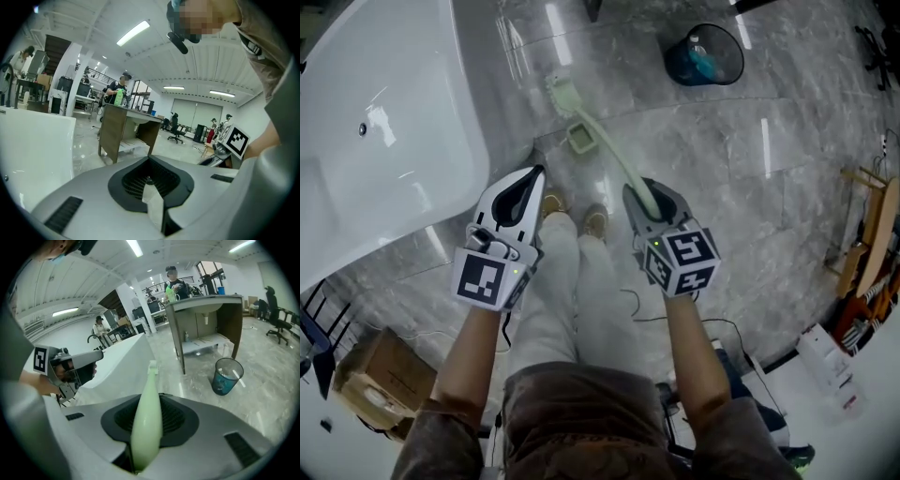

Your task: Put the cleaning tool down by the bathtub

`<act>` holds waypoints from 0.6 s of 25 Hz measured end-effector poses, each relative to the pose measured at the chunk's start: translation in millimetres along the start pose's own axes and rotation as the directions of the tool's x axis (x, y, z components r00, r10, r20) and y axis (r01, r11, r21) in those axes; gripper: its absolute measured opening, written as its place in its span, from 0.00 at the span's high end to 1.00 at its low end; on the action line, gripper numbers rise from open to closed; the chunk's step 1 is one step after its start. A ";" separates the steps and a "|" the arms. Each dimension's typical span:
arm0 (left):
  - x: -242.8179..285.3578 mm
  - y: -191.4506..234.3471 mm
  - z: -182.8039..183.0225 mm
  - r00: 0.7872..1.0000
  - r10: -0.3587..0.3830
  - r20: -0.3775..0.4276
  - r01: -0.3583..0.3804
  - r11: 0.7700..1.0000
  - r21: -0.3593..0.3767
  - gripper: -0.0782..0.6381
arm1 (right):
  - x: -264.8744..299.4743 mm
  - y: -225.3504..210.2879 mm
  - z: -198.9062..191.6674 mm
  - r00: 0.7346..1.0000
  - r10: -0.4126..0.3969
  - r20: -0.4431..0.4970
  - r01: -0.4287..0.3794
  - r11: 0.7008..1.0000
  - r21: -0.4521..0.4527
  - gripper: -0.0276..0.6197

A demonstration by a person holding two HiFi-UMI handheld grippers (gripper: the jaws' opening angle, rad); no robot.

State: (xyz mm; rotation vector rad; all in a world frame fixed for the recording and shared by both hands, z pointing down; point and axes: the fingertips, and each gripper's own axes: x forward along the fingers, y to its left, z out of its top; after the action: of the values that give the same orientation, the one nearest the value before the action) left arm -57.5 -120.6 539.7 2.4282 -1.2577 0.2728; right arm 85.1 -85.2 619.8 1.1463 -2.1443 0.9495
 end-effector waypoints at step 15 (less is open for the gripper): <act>16.2 10.5 -34.9 1.000 -0.001 -0.020 0.001 1.000 -0.013 0.89 | 69.8 -31.0 -50.3 0.987 -0.016 -0.159 0.005 0.998 -0.066 0.81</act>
State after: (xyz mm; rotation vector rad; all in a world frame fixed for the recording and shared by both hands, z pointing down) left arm -56.5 -123.1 579.5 2.4088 -1.2459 0.2875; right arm 82.4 -92.2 711.0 1.0139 -2.0238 0.9273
